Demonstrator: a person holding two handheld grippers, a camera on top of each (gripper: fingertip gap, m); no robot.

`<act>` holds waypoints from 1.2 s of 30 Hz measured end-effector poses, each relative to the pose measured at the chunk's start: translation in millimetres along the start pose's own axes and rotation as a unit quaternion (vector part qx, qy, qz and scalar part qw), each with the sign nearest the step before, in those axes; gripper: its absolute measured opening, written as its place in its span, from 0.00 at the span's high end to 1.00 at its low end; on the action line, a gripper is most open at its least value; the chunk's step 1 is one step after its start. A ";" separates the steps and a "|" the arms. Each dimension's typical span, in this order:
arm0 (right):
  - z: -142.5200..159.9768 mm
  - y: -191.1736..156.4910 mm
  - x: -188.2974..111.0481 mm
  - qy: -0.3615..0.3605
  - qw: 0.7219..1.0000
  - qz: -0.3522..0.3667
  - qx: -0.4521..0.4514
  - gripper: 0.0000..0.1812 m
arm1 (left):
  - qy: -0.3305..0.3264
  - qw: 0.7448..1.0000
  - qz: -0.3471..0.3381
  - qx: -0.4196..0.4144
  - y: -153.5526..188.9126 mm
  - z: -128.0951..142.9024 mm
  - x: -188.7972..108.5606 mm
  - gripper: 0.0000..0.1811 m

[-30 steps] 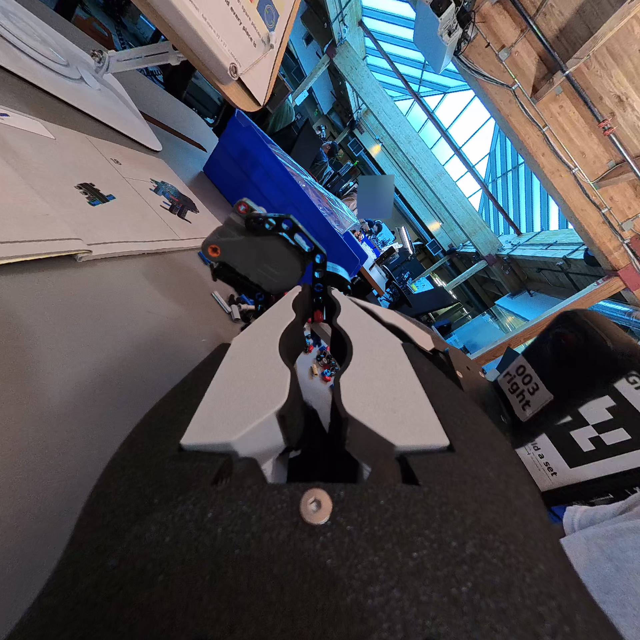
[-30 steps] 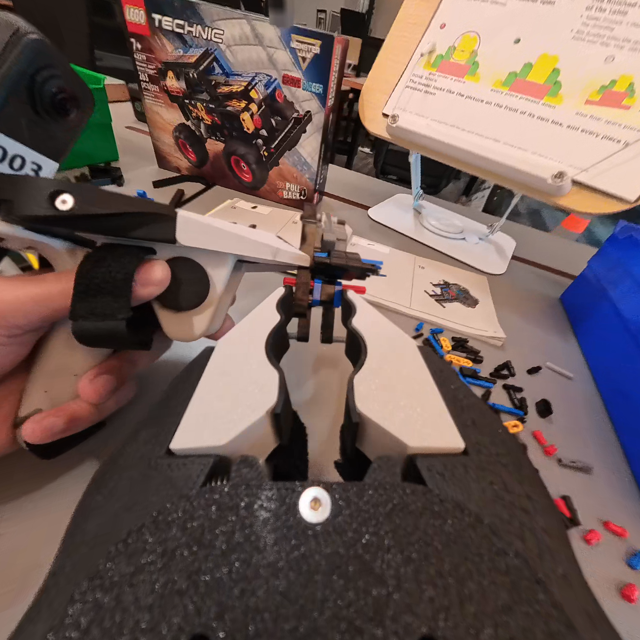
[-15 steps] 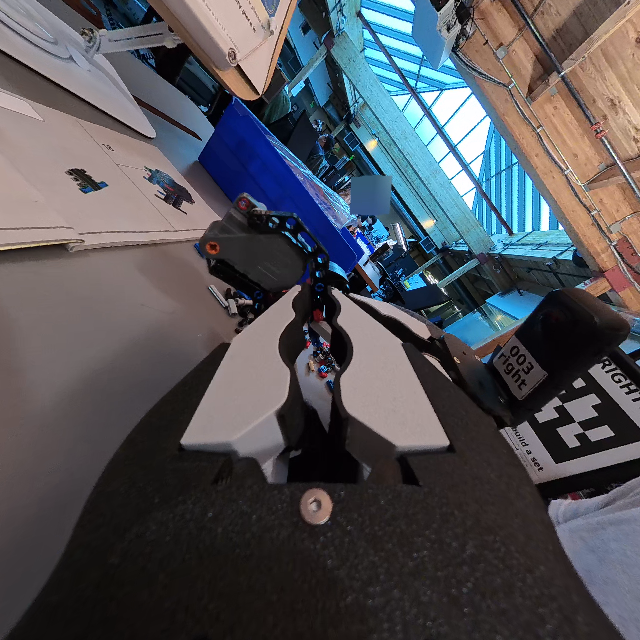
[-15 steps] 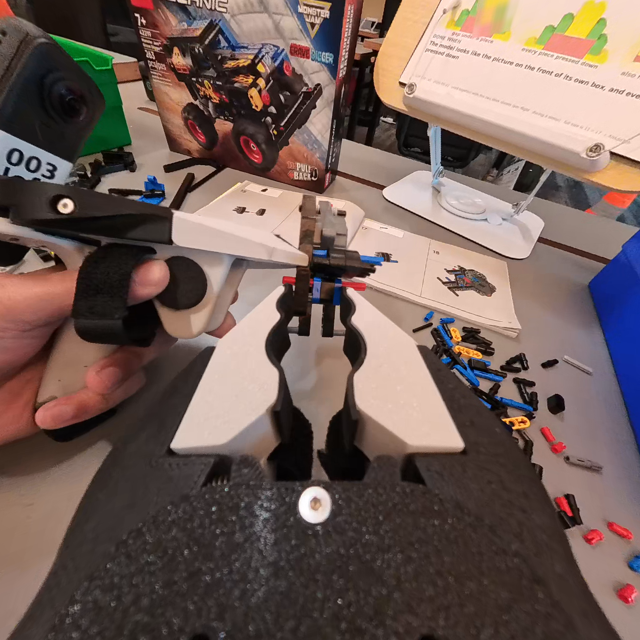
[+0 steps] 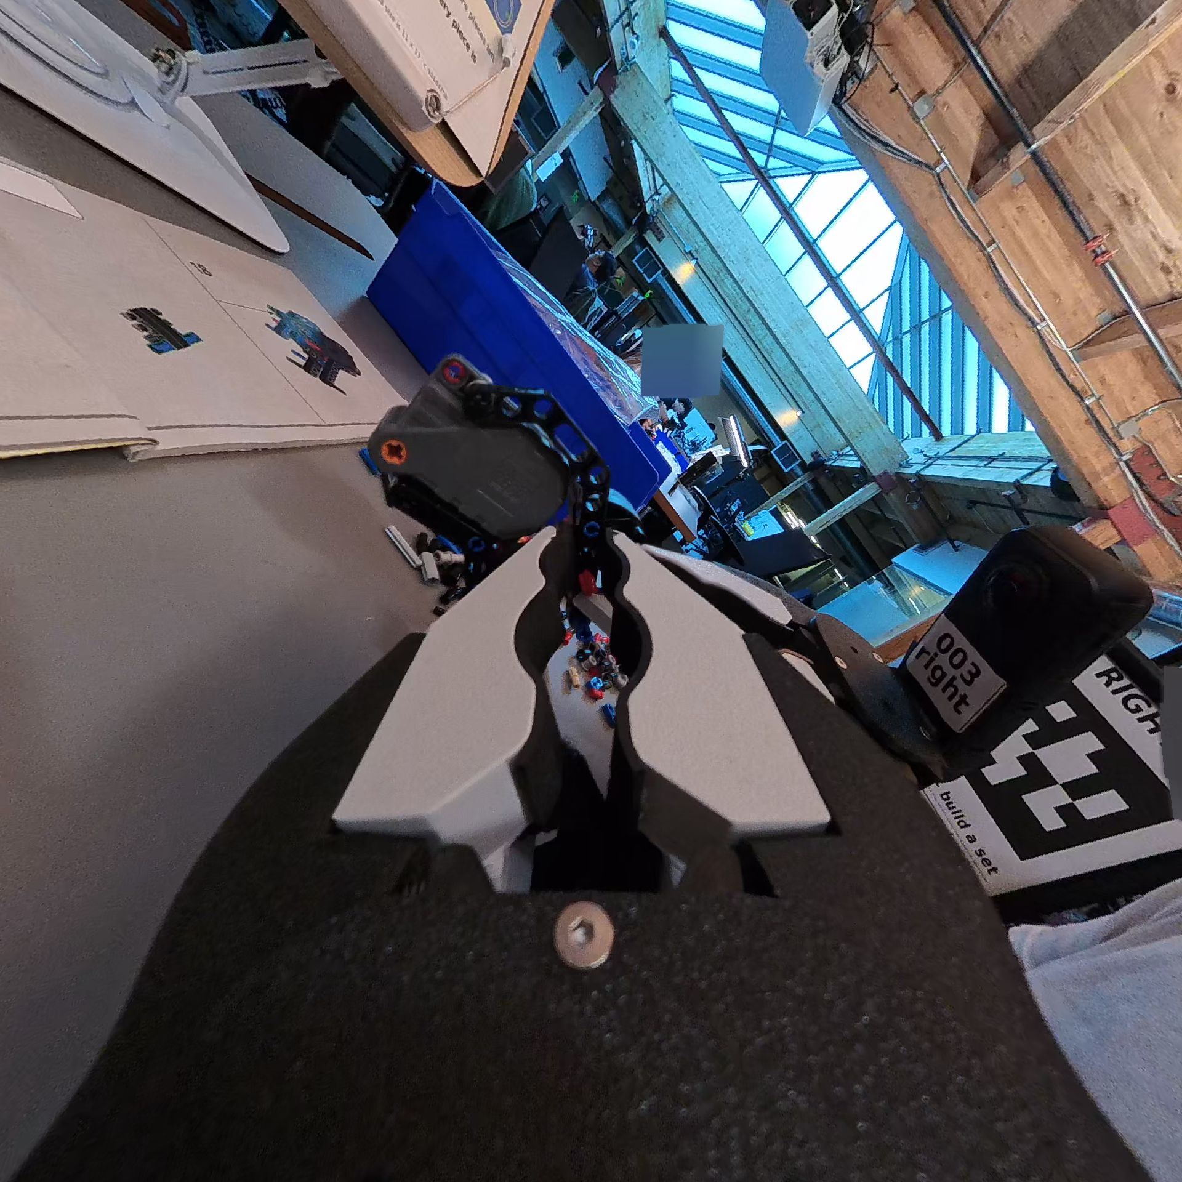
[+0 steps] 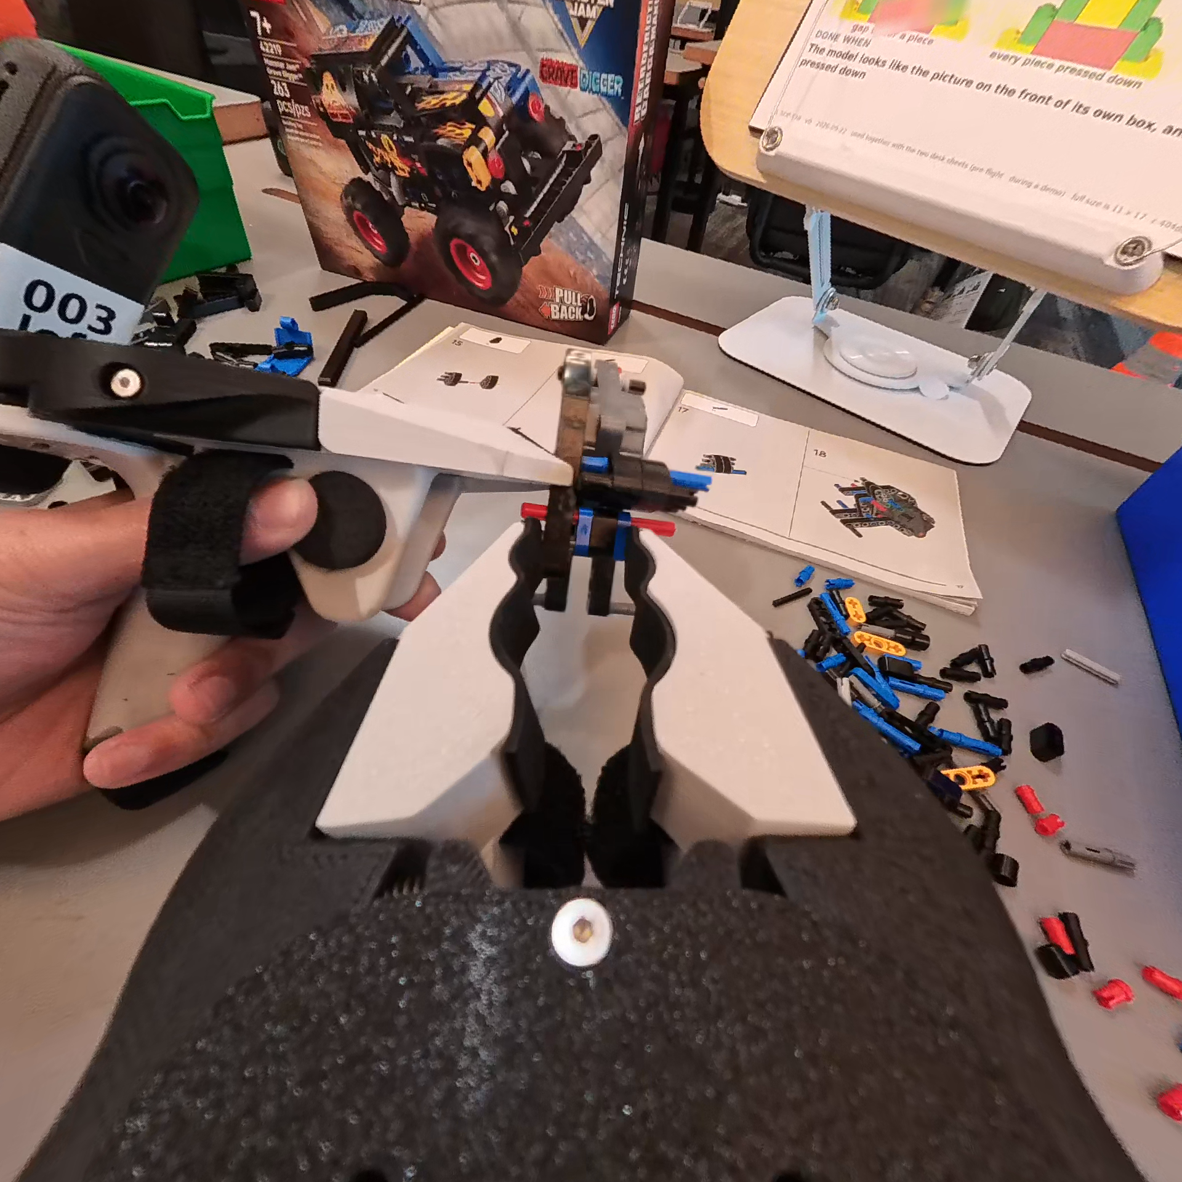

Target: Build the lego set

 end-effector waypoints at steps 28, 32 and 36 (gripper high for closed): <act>-4.5 -1.8 -2.8 0.048 0.999 -0.009 0.002 0.83 | -0.020 0.999 -0.009 0.048 0.4 -2.4 -0.1 0.97; -9.0 5.4 -15.5 0.086 0.996 -0.024 0.022 0.74 | -0.022 0.997 -0.015 0.079 4.1 -2.7 -0.3 0.97; -16.0 15.8 -30.2 0.112 0.986 -0.084 0.086 0.66 | -0.029 0.988 -0.018 0.151 16.6 0.0 2.2 0.97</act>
Point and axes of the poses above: each gripper's, where its closed fingertips meet, x out along the fingers, z out of its underside, y = z × x across the jaws, the point moved 1 cm from there along -x, back along the fingers, and after that the axes turned 1 degree about -y, right-handed, at the moved point
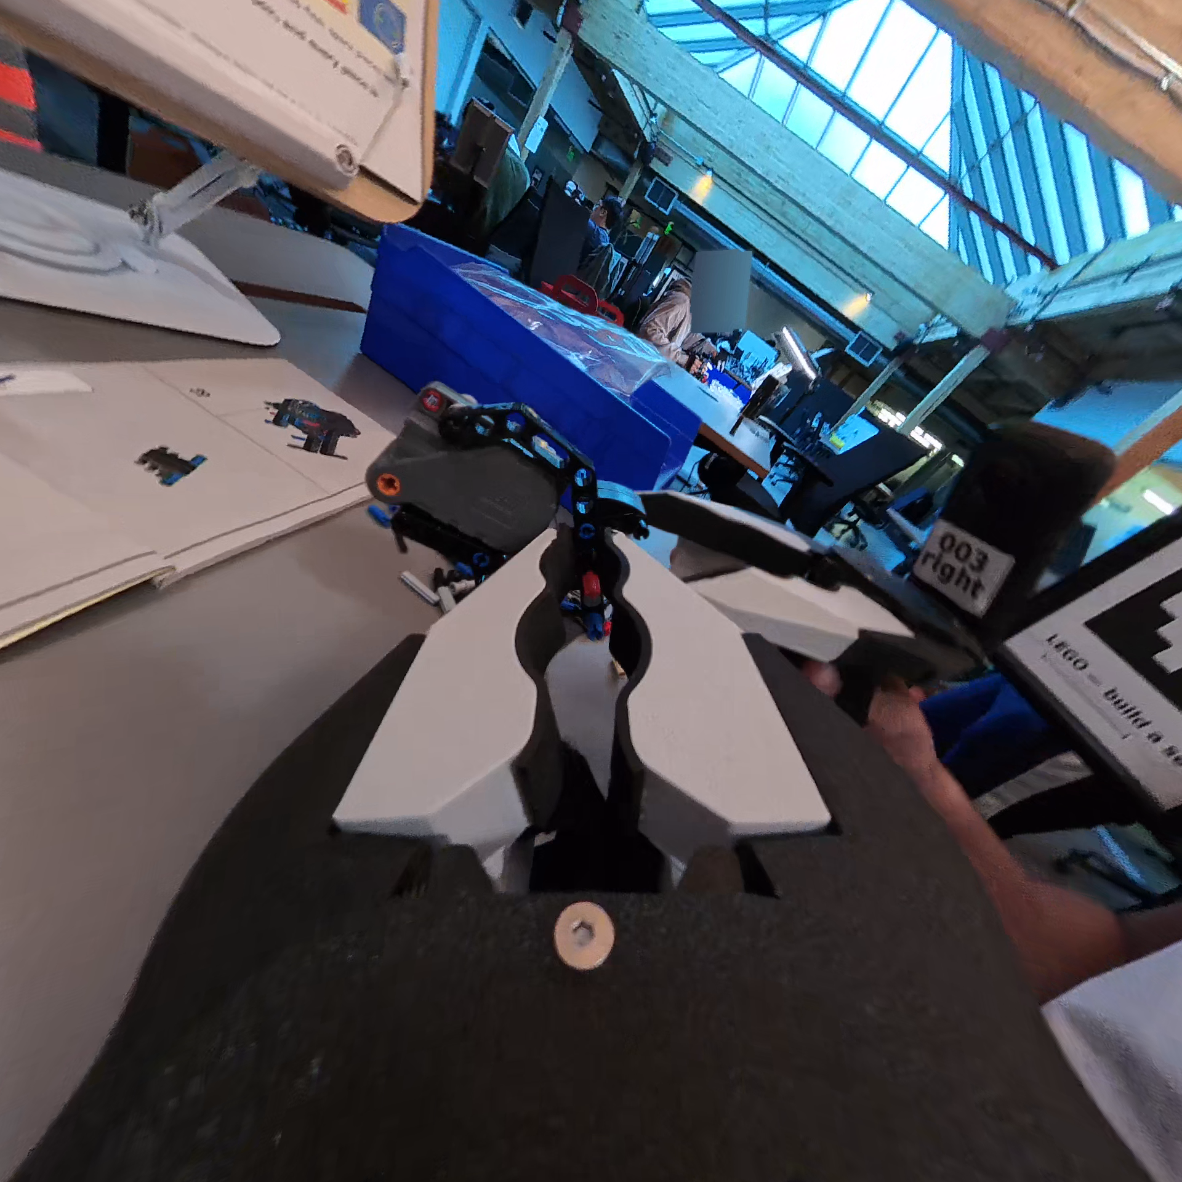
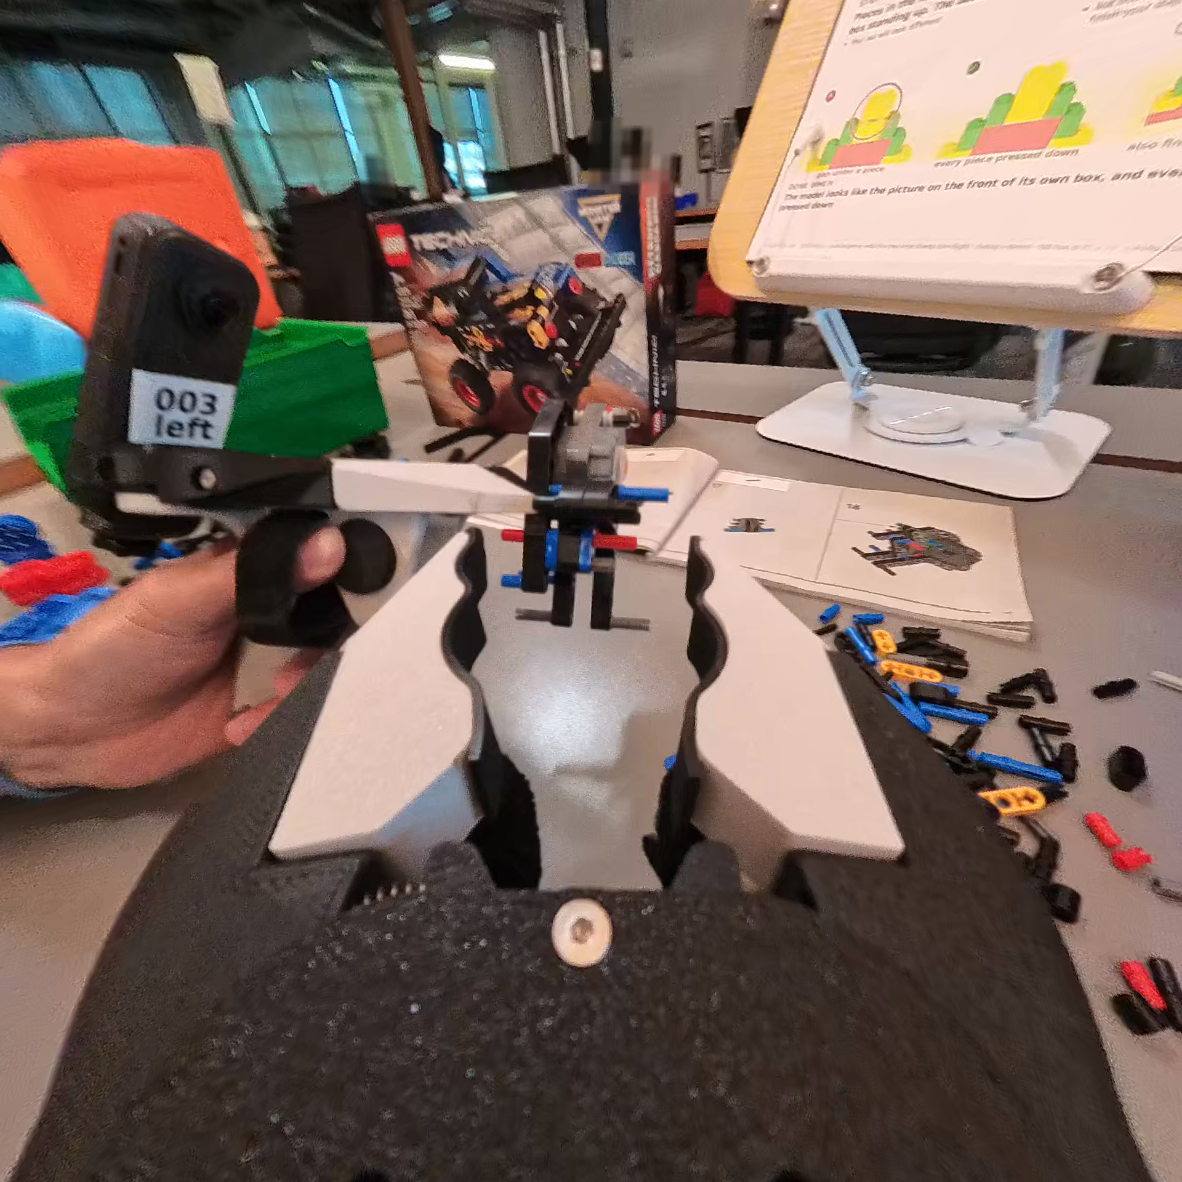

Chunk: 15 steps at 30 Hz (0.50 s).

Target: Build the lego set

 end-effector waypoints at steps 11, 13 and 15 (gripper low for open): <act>-13.2 -5.4 -6.8 0.025 0.998 -0.012 -0.058 0.82 | 0.009 0.998 0.055 -0.010 22.2 0.3 0.7 0.97; -14.2 -5.1 -6.7 0.034 0.998 -0.013 -0.050 0.82 | 0.010 0.998 0.056 -0.013 22.7 0.8 1.0 0.97; -15.8 -5.1 -7.0 0.046 0.998 -0.012 -0.052 0.82 | 0.009 0.998 0.058 -0.011 23.9 1.0 1.1 0.96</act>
Point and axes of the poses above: each gripper's, where its closed fingertips meet, x out along the fingers, z out of its underside, y = z × x across the jaws, the point moved 1 cm from there along -x, back along the fingers, and after that the axes turned 1 degree about -y, right-handed, at the moved point
